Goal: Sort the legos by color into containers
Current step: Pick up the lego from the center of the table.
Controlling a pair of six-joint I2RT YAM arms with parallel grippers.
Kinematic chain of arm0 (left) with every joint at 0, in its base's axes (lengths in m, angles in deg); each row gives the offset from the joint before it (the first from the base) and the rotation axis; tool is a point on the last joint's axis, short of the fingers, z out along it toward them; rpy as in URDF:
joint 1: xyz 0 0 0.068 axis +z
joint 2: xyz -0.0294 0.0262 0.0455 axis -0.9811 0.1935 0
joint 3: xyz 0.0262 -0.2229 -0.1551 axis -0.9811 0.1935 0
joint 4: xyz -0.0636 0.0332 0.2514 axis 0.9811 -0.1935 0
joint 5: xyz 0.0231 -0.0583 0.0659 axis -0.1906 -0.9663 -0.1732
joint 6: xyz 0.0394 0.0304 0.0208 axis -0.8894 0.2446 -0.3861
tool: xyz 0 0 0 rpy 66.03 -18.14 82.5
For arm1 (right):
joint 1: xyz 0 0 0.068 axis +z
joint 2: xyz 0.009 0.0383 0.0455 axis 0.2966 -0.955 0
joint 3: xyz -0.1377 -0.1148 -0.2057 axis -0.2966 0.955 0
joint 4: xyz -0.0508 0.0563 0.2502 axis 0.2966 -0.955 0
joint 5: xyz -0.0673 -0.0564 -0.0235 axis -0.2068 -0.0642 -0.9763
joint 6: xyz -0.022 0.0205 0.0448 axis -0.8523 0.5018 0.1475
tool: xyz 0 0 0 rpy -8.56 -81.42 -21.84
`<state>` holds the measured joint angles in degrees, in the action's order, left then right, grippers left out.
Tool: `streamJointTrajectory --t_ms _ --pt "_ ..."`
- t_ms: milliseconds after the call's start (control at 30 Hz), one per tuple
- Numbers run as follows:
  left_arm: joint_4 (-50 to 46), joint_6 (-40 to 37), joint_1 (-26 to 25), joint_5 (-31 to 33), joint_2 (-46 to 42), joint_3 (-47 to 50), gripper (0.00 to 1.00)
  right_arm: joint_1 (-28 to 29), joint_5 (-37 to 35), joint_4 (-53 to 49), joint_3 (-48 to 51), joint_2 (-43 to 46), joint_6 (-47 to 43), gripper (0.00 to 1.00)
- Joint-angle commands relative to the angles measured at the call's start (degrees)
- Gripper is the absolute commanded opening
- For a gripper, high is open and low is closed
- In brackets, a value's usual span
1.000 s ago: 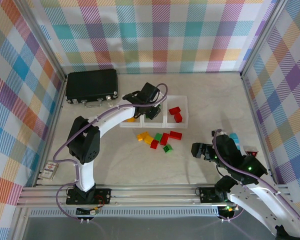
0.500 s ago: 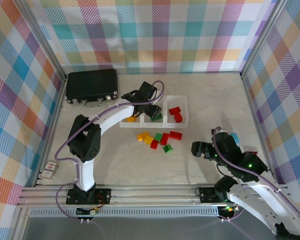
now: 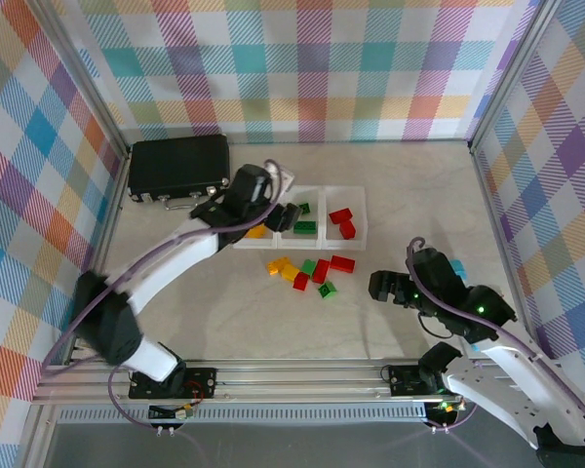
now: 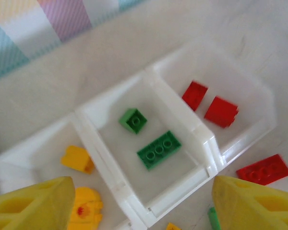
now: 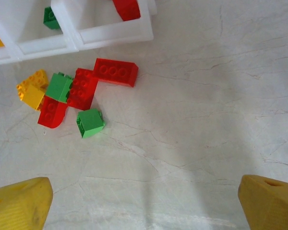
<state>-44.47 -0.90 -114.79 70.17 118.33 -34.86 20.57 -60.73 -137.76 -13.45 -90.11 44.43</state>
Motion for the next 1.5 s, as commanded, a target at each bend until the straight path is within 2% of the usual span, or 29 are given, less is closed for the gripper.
streamJointTrajectory --t_ms 0,200,300,367,467,533,700,800,900,1067,1133,1233,1467 --pt "6.42 1.36 0.09 1.28 -10.24 7.53 1.00 -0.38 3.99 4.63 -2.48 -4.12 -5.34 0.99" --pt "7.46 4.51 0.09 3.76 -27.95 21.39 1.00 -0.44 9.46 10.38 -4.59 -16.61 -18.46 0.99" --pt "7.06 5.61 0.10 5.48 -35.83 26.87 1.00 -0.38 17.10 15.17 -4.35 -20.29 -29.12 0.99" --pt "6.98 6.32 0.11 6.57 -40.84 30.20 1.00 -0.36 19.51 18.14 -4.69 -21.54 -35.05 0.99" --pt "7.45 7.57 0.09 6.80 -49.15 34.69 1.00 -0.46 22.38 21.40 -5.22 -22.59 -48.52 0.99" --pt "7.99 9.34 0.08 7.35 -54.09 37.42 1.00 -0.55 23.40 20.20 -6.00 -24.34 -58.38 0.99" --pt "6.27 15.03 0.08 10.83 -60.90 40.45 1.00 -2.75 27.81 15.99 -6.38 -30.27 -72.43 0.99" --pt "1.11 19.03 0.12 16.01 -61.53 39.88 1.00 -5.32 28.50 15.54 -6.33 -34.78 -75.48 0.99" --pt "-3.05 19.51 0.17 16.95 -61.92 39.30 1.00 -7.69 28.04 18.17 -5.75 -37.86 -76.58 1.00" --pt "-0.49 23.22 0.08 15.69 -62.23 41.17 1.00 -9.51 25.99 23.12 -5.36 -42.93 -75.35 1.00" --pt "-1.55 24.88 0.09 16.84 -61.26 41.28 1.00 -9.52 26.92 22.33 -6.02 -45.25 -75.80 0.96" --pt "-2.98 25.19 0.09 17.60 -60.14 41.36 1.00 -9.52 29.49 23.41 -5.93 -45.96 -75.84 0.95" --pt "-2.64 24.83 0.08 18.08 -59.49 41.89 1.00 -10.75 28.70 23.80 -7.99 -49.47 -78.01 0.93"
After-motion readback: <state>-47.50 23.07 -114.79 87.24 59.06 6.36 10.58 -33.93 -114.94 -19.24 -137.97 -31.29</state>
